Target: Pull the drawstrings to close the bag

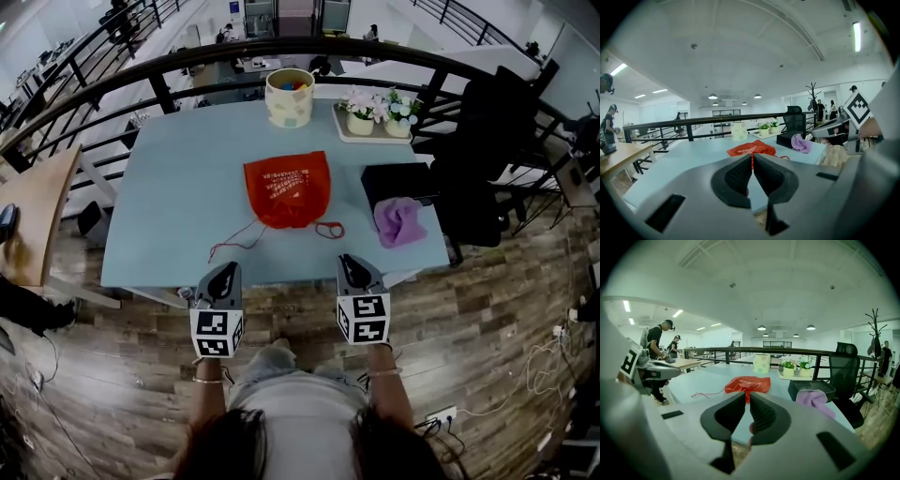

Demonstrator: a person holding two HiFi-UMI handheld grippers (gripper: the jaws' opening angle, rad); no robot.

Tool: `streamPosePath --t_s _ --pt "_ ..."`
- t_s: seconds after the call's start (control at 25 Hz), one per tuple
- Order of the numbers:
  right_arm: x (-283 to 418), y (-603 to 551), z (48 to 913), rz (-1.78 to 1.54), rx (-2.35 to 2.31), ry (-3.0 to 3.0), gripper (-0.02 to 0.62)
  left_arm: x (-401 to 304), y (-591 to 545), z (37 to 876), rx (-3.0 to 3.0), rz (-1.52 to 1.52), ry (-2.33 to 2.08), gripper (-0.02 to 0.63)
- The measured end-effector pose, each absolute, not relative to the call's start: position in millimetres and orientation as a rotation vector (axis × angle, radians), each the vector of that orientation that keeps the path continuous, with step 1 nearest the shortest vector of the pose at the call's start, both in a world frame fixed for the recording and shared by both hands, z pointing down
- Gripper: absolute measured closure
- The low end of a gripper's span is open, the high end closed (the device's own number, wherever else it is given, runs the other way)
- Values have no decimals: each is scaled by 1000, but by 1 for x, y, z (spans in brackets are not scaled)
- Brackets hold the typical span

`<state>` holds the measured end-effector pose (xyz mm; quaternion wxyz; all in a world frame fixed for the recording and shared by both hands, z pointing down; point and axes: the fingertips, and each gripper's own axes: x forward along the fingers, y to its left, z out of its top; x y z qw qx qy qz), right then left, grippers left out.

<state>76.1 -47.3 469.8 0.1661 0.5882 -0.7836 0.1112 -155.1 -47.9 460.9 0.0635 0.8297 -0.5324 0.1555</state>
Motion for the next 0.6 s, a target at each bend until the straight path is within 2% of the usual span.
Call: streamPosePath --t_s 0.6 --pt "102 1 426 129 1656 -2372 569 -107 9 426 2511 402 -1661 581"
